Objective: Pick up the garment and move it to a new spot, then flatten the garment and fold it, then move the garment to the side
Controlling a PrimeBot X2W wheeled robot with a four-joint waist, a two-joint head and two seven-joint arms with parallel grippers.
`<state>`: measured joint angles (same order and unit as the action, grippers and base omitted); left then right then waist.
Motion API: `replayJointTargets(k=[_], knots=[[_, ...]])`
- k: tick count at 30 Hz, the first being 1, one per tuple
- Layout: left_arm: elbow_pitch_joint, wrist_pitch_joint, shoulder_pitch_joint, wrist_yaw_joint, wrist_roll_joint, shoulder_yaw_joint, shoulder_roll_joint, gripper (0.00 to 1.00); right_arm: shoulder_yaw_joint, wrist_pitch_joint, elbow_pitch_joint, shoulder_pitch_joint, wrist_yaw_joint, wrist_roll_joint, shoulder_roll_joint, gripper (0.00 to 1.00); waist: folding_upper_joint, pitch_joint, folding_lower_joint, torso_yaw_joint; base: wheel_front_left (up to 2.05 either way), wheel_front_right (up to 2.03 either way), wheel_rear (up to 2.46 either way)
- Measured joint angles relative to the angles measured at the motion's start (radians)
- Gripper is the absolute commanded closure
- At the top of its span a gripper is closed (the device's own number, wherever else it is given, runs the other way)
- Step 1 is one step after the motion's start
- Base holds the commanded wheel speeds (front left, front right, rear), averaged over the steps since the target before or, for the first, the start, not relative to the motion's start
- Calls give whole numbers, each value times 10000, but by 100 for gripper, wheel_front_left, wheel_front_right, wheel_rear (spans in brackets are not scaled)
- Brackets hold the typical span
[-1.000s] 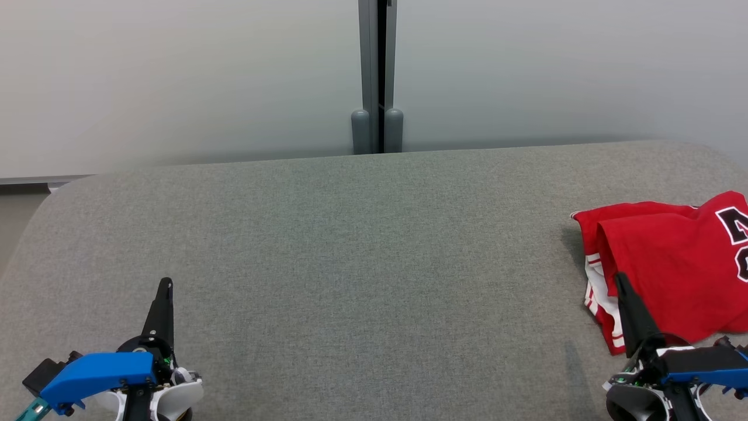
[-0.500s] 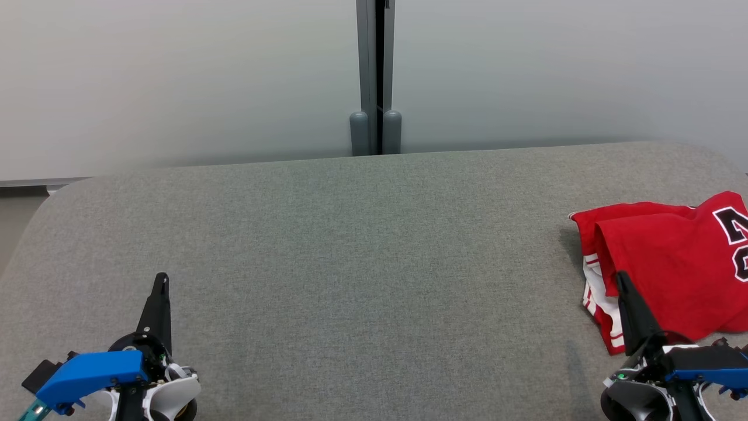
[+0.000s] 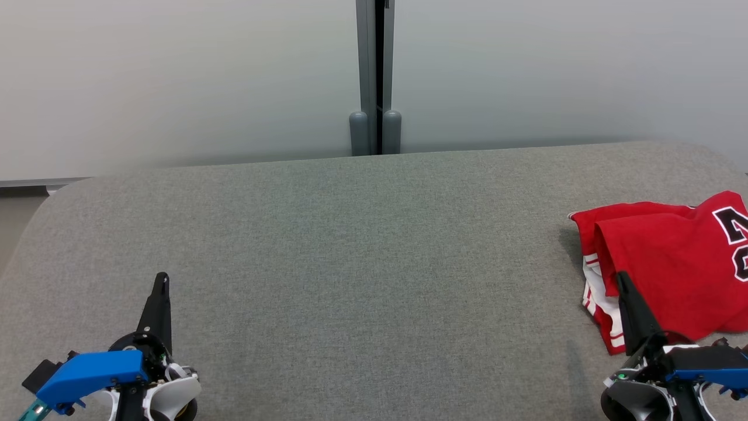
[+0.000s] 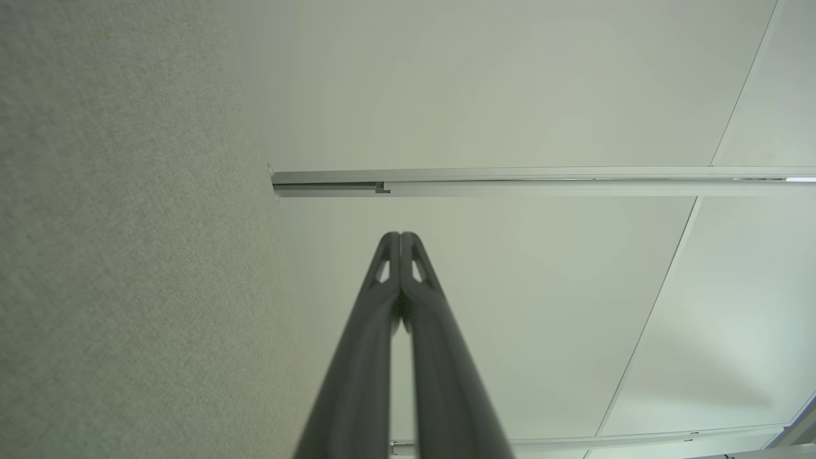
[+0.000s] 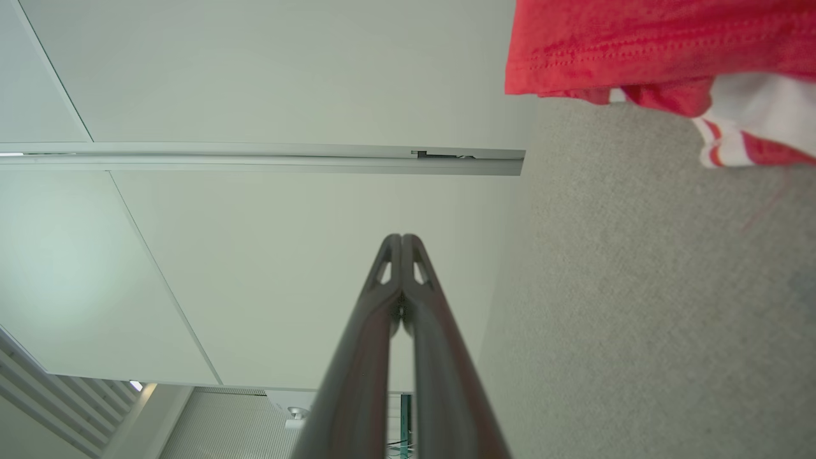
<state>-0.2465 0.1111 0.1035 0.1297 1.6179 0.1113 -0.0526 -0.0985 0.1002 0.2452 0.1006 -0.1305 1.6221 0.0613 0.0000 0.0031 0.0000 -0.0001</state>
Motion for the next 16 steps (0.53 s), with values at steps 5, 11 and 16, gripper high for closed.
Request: replayJointTargets(k=[5,11,16], knots=[[0,4,0,0,-2,4,2,100,-10,6,0,1,0,-2,-6,100,0,0,0,0,0,0,0],[0,4,1,0,-2,6,4,100,-21,15,0,1,0,-2,-12,100,0,0,0,0,0,0,0],[0,6,1,0,-2,10,4,100,-31,44,0,2,0,-4,-17,100,0,0,0,0,0,0,0]])
